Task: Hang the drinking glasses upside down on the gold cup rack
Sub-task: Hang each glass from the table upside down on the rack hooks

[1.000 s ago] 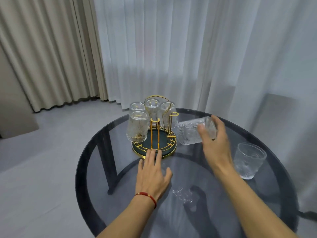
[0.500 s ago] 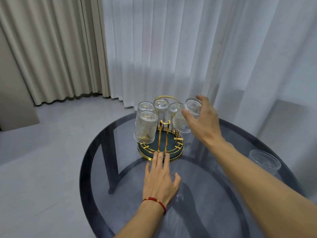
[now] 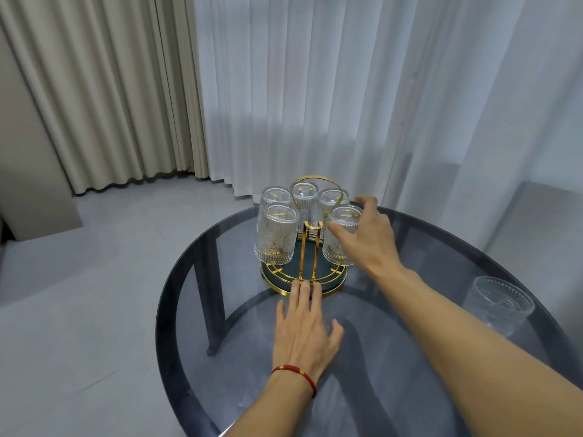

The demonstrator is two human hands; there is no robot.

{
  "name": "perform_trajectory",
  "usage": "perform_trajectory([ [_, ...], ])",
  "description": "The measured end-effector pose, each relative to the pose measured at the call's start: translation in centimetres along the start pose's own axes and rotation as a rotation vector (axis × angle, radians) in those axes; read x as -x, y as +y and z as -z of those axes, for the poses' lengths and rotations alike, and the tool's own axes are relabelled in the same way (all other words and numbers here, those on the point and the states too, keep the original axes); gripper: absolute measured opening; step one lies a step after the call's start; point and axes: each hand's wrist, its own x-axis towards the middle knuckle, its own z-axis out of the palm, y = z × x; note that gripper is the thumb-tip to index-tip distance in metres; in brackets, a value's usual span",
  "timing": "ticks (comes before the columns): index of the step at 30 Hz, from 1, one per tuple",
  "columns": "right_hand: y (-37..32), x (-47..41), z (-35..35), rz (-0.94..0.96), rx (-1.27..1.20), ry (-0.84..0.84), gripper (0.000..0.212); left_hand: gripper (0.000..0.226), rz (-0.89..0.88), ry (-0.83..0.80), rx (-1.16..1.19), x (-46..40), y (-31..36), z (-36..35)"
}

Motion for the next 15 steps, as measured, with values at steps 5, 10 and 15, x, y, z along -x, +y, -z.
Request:
perform_trajectory([
  [5, 0.2, 0.8, -0.4, -0.01, 0.049, -0.058, 0.088, 0.073, -0.004, 0.003, -0.007, 0.0, 0.1, 0.2],
  [10, 1.6, 4.3, 0.1, -0.012, -0.01, -0.067, 0.09, 0.075, -0.011, -0.014, -0.026, 0.0, 0.0, 0.5],
  [15, 5.6, 12.3, 2.7, -0.036, -0.015, 0.133, 0.063, 0.072, -0.016, -0.003, -0.022, 0.2, 0.2, 1.0],
])
